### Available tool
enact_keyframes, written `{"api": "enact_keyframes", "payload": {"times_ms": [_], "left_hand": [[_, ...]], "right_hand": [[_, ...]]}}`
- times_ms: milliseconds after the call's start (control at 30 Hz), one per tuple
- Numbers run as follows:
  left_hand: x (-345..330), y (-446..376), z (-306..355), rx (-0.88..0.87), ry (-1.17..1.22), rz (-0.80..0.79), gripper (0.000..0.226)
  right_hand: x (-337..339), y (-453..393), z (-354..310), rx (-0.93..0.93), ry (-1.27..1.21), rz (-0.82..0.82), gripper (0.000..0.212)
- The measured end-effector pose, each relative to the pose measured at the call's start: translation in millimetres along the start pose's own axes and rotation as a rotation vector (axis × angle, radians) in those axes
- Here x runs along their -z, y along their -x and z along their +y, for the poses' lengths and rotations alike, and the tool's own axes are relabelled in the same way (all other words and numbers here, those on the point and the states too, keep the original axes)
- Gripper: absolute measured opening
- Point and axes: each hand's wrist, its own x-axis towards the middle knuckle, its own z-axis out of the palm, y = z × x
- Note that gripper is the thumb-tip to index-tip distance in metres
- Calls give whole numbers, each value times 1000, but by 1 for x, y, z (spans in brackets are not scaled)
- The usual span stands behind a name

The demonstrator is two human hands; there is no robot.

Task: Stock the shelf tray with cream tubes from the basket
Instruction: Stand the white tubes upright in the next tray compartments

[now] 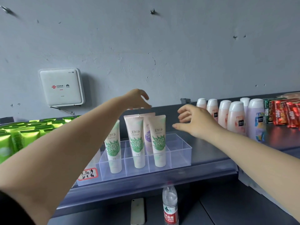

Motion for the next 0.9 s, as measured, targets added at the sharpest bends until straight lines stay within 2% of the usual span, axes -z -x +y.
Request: {"api": "enact_keyframes", "payload": {"times_ms": [133,267,400,500,900], "left_hand": [[1,27,22,-102,-4,182,40],[-18,61,51,-179,-141,233,40],[-53,98,87,-331,-353,217,52],[-88,125,115,-443,-430,185,57],[-238,218,214,-871,-428,-48,59]], "right_hand": [[22,25,3,58,255,38,52],[43,56,3,122,625,-48,55],[69,92,12,115,856,-85,47],[91,130,22,43,948,-124,49],[163,312,84,-426,1114,-222,61]]}}
